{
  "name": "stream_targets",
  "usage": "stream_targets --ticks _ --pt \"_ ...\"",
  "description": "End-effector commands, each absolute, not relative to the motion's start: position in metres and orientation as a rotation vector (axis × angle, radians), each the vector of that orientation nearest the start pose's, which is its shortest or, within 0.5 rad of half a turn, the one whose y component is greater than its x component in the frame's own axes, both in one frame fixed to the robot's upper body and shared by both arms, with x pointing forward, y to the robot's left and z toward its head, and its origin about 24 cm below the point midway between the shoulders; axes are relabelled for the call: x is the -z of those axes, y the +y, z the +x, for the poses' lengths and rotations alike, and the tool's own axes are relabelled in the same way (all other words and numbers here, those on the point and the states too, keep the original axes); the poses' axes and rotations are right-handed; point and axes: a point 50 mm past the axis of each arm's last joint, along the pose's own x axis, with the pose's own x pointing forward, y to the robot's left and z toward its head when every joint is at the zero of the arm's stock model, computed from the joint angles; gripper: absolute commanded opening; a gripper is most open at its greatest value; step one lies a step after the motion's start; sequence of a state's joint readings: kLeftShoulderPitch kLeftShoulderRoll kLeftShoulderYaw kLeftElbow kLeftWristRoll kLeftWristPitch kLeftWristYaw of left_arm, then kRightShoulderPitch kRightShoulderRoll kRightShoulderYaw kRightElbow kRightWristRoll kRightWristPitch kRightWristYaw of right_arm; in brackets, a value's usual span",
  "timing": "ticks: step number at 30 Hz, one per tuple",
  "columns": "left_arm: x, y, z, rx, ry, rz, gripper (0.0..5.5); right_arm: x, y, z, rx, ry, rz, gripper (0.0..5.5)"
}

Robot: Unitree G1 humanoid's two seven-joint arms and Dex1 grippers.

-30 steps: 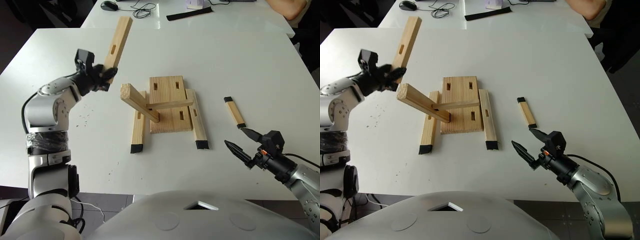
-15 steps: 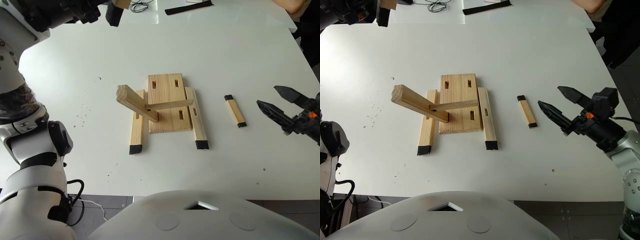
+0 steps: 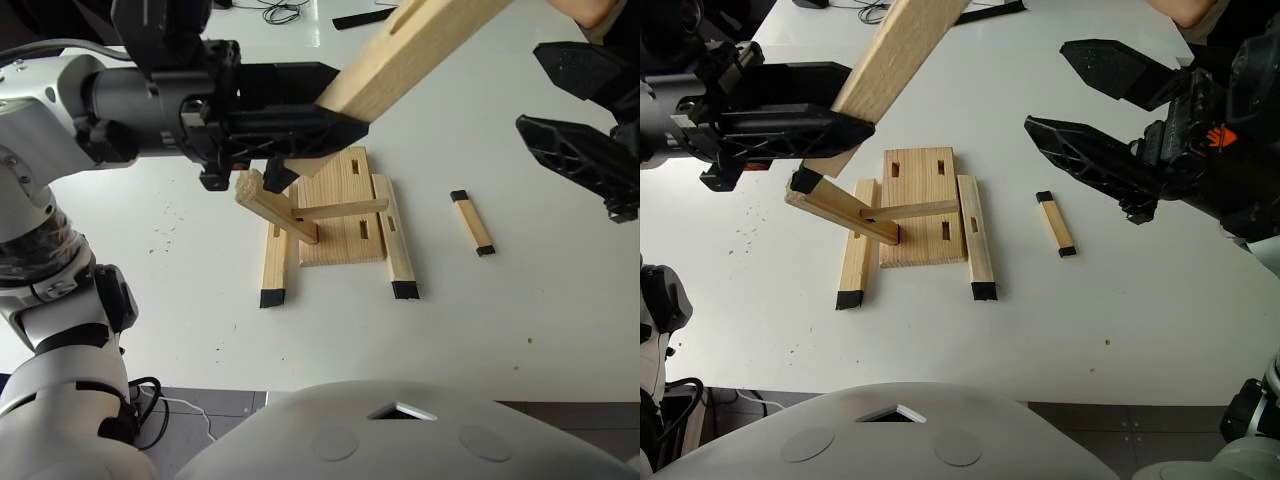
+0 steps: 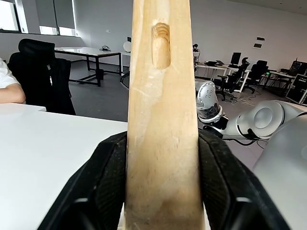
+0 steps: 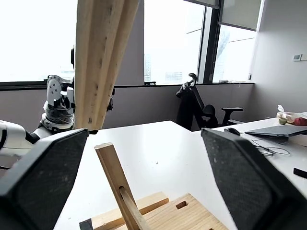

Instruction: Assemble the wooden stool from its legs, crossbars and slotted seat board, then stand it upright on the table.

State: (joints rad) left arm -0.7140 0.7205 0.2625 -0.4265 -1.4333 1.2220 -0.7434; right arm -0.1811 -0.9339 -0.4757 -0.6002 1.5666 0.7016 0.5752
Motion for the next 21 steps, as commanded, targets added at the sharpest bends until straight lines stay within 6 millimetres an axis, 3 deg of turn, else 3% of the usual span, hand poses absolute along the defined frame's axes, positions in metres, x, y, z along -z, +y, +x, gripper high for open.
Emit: stream_targets --ticks 1,21 --pt "-0.259 0.148 0.212 1.588 0.124 -0.157 2.00 -0.272 -0.186 0.190 -1.282 -0.175 0.321 4.34" --pt "-0.250 0.147 0.201 1.611 0.124 -0.158 2.00 -0.268 -0.151 0.197 -1.438 -0.070 0.375 4.34"
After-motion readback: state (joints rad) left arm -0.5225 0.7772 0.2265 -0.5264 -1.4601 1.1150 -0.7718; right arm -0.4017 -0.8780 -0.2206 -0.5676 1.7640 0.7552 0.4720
